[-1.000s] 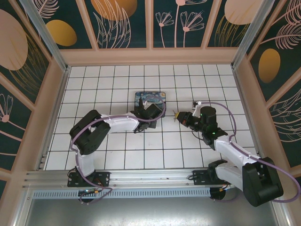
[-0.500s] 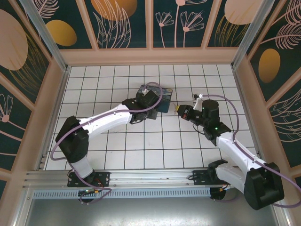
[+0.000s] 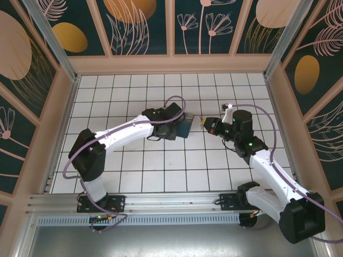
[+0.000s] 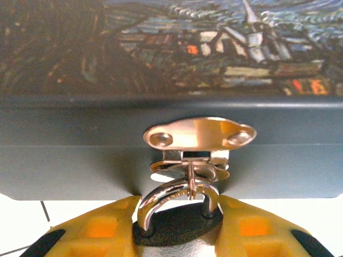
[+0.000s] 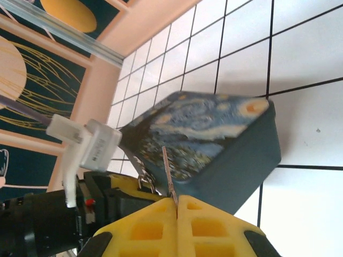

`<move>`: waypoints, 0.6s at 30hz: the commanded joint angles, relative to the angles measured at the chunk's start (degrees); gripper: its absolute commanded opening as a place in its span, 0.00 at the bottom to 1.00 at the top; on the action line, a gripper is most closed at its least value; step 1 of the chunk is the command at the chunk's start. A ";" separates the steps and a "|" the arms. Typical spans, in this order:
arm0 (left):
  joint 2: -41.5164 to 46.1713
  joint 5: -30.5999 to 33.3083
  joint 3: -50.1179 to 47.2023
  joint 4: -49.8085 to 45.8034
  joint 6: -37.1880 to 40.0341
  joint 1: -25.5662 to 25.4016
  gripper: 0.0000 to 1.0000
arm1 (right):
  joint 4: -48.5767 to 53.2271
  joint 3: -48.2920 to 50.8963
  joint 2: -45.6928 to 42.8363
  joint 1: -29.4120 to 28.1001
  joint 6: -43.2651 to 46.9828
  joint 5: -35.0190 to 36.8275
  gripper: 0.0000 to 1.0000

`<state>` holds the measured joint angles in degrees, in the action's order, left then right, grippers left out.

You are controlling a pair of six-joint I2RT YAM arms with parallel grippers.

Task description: Unlock the padlock with the key

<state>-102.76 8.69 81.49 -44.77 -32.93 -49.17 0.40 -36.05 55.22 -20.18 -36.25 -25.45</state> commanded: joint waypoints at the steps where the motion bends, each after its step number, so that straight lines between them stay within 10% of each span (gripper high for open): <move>1: -1.26 -1.78 6.04 -9.24 1.79 0.48 0.26 | 4.20 -3.70 1.71 -0.92 2.78 0.41 0.00; 18: -8.04 -3.61 24.08 -28.78 2.19 4.49 0.33 | 5.26 -5.57 4.99 -0.71 3.74 -1.74 0.00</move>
<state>-109.65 4.95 104.01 -68.79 -31.00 -44.99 5.54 -39.31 59.86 -20.99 -33.32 -25.78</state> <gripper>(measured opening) 0.338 0.053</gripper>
